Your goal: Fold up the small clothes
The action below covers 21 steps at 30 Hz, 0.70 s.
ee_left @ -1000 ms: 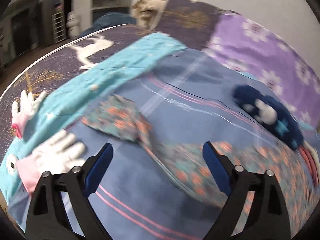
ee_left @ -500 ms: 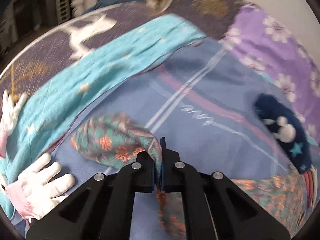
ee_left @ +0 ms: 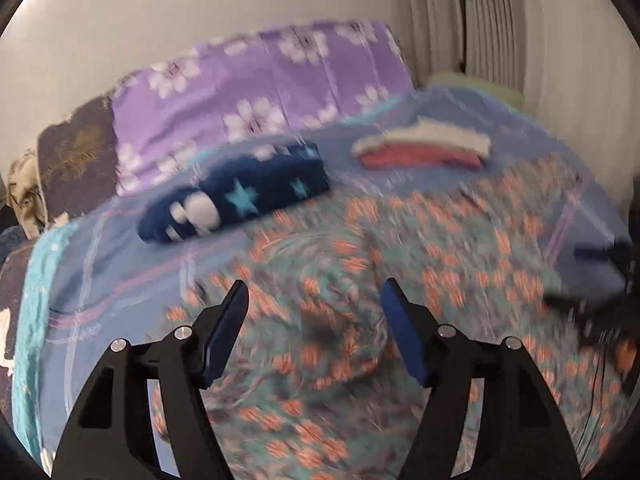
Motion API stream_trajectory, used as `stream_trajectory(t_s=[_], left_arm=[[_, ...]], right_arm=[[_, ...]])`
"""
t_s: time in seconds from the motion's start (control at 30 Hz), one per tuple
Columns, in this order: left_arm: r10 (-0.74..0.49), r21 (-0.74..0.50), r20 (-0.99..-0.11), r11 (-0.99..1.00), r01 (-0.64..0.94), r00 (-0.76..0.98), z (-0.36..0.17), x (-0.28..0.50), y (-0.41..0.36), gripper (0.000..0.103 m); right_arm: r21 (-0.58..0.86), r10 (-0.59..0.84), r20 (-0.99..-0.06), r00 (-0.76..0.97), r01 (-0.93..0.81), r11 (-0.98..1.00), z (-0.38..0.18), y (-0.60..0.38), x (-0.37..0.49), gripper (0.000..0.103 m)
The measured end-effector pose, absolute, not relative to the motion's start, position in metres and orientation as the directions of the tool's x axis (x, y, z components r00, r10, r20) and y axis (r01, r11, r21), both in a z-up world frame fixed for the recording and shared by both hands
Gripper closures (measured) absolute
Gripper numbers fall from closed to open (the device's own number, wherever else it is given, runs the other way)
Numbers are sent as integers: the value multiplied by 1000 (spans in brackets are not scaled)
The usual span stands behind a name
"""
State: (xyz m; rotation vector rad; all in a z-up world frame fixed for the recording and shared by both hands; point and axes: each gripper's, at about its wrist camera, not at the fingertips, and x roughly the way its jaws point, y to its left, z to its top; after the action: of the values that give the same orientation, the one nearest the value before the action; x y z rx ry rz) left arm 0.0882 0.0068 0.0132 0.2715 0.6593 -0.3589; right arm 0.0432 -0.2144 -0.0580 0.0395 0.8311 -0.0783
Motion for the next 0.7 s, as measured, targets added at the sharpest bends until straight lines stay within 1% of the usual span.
stream_trajectory(t_s=[0.1, 0.2, 0.27, 0.3, 0.37, 0.4, 0.47, 0.5, 0.57, 0.6, 0.7], left_arm=[[-174, 145, -688, 918, 368, 705, -19, 82, 22, 34], [-88, 155, -716, 947, 280, 693, -42, 71, 58, 30], [-35, 176, -708, 958, 225, 706, -47, 64, 74, 23], [-10, 187, -703, 962, 199, 711, -48, 62, 83, 21], [60, 215, -700, 968, 129, 712, -55, 60, 105, 20], [89, 226, -702, 969, 103, 706, -57, 61, 111, 20], [114, 224, -712, 972, 71, 693, -61, 65, 120, 20], [106, 208, -715, 976, 66, 691, -61, 64, 124, 20], [104, 204, -715, 977, 64, 691, -63, 64, 126, 19], [121, 220, -715, 974, 57, 689, -65, 65, 127, 19], [171, 249, -719, 968, 21, 673, -71, 72, 129, 19]], right_arm=[[28, -43, -743, 668, 95, 995, -58, -226, 44, 2], [80, 25, -748, 663, 53, 995, -54, -226, 54, 2], [99, 70, -737, 672, 6, 995, -46, -217, 65, 2], [100, 87, -731, 677, -20, 995, -42, -212, 70, 4], [89, 150, -718, 680, -124, 988, -32, -189, 88, 15], [88, 177, -717, 674, -164, 982, -29, -179, 97, 18], [118, 247, -724, 644, -237, 964, -29, -161, 125, 37], [148, 279, -732, 622, -254, 956, -31, -156, 136, 42], [256, 362, -759, 541, -264, 930, -42, -144, 170, 62], [283, 376, -770, 515, -253, 925, -47, -140, 183, 65], [287, 342, -818, 462, -187, 940, -69, -128, 220, 65]])
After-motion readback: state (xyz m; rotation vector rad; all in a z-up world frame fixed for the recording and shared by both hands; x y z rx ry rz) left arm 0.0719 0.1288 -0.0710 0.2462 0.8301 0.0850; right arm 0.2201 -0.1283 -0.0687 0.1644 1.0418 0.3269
